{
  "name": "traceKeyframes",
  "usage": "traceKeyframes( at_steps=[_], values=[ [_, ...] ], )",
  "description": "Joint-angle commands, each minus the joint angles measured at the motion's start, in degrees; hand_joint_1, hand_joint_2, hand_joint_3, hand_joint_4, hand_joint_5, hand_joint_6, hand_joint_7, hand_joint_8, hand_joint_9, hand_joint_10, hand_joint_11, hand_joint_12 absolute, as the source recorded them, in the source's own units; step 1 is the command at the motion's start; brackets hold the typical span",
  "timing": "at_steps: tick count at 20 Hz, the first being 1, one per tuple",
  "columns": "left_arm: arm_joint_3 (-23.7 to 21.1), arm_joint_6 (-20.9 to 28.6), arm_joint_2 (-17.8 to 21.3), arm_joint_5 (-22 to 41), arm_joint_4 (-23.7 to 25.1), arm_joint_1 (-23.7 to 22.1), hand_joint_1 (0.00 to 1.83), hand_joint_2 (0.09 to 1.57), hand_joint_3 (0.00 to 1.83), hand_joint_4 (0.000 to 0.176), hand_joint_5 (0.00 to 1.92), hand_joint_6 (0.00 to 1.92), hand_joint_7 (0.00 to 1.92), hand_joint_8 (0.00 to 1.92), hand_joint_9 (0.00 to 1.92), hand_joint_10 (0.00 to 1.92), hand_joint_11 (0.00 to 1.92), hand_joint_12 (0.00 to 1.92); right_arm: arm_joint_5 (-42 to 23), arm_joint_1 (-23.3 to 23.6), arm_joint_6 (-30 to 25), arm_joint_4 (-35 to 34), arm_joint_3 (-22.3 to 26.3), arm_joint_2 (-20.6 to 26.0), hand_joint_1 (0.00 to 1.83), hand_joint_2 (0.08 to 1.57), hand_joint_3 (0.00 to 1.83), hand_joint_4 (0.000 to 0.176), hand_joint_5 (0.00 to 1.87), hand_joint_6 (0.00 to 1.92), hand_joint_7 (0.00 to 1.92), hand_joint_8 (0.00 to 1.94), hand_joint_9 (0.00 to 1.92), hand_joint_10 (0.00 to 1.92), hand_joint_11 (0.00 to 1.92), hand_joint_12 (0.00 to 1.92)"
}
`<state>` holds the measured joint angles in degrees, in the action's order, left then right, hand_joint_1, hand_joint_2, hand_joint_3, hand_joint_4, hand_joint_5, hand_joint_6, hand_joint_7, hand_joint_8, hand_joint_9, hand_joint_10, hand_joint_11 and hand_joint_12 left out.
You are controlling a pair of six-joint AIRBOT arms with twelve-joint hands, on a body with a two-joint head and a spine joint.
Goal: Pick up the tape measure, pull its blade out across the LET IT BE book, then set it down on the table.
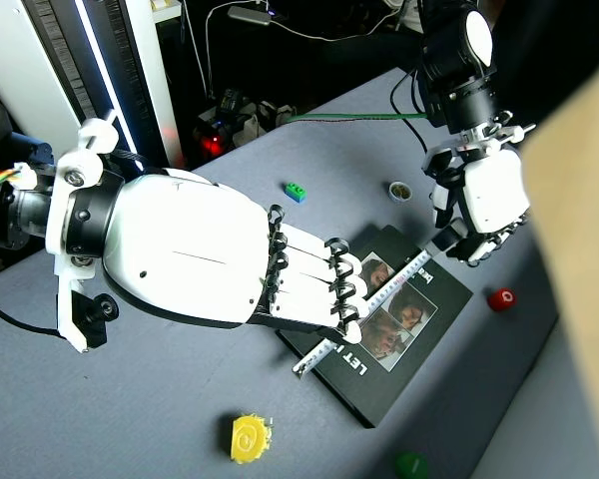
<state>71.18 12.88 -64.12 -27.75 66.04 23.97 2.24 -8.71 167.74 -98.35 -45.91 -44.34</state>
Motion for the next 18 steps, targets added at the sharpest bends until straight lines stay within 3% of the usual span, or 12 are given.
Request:
traceKeyframes(
  at_steps=[1, 9, 18],
  values=[
    [-0.1, -0.8, 0.0, 0.2, 3.1, -1.0, 1.38, 1.10, 0.00, 0.000, 0.98, 0.76, 1.00, 1.06, 0.92, 1.21, 0.92, 0.98, 0.9, 0.8, 0.0, -0.6, 0.2, 0.5, 0.12, 1.06, 0.00, 0.000, 0.07, 0.00, 0.07, 0.00, 0.06, 0.00, 0.00, 0.46],
    [-0.7, -3.2, 1.8, -0.1, 3.4, -5.6, 1.38, 1.11, 0.00, 0.000, 0.96, 0.80, 0.99, 1.07, 0.90, 1.23, 0.91, 0.96, 0.9, 0.8, 0.5, -0.6, 0.4, 0.6, 0.11, 1.07, 0.00, 0.000, 0.07, 0.00, 0.07, 0.00, 0.06, 0.00, 0.00, 0.46],
    [-9.7, -3.7, 8.5, -2.6, 3.3, -8.4, 1.38, 1.12, 0.00, 0.000, 0.93, 0.82, 0.99, 1.08, 0.90, 1.23, 0.92, 0.98, 0.7, 0.8, 0.8, -0.6, 0.4, 0.7, 0.12, 1.06, 0.00, 0.000, 0.07, 0.00, 0.07, 0.00, 0.06, 0.00, 0.00, 0.46]
  ],
)
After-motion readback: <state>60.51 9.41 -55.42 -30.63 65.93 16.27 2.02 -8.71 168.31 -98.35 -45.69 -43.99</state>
